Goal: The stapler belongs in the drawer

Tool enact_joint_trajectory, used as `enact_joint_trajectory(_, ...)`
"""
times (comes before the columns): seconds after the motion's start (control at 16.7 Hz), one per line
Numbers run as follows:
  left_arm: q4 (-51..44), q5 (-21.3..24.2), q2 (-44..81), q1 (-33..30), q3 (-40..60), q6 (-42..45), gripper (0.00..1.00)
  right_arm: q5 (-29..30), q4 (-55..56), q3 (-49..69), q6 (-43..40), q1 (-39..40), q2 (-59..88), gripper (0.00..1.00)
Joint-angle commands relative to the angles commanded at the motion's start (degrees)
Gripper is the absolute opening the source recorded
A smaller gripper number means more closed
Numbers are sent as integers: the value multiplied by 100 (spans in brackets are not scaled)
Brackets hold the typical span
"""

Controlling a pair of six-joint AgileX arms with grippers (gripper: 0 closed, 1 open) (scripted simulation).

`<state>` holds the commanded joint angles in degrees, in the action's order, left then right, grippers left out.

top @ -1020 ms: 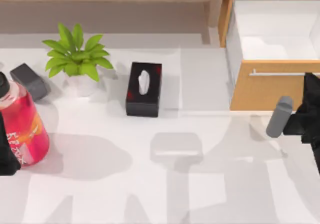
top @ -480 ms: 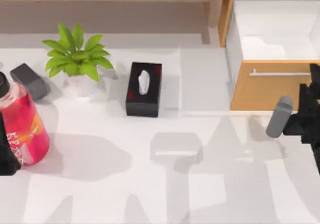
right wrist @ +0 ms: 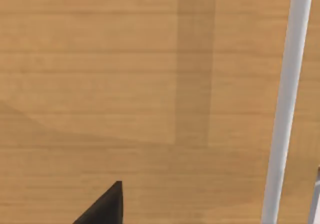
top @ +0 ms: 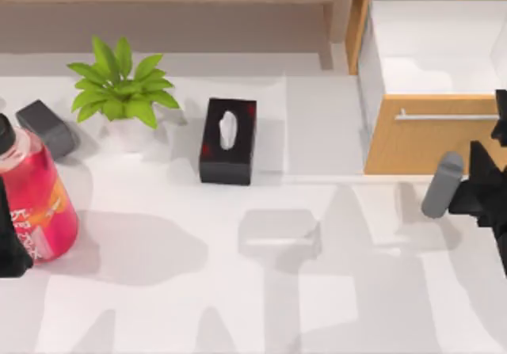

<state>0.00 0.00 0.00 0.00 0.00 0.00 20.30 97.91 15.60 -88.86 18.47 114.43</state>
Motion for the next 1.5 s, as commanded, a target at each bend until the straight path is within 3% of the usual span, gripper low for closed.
enact_joint_trajectory(0.66, 0, 0, 0, 0, 0, 0, 100, 185, 373, -417, 3, 183, -50, 100)
enact_joint_trajectory(0.96, 0, 0, 0, 0, 0, 0, 100, 126, -40, -450, 285, 114, -75, 100)
enact_joint_trajectory(1.2, 0, 0, 0, 0, 0, 0, 100, -9, -1276, -554, 1249, -110, -938, 100)
enact_joint_trajectory(1.5, 0, 0, 0, 0, 0, 0, 100, -274, -3964, -369, 2964, -629, -2280, 100)
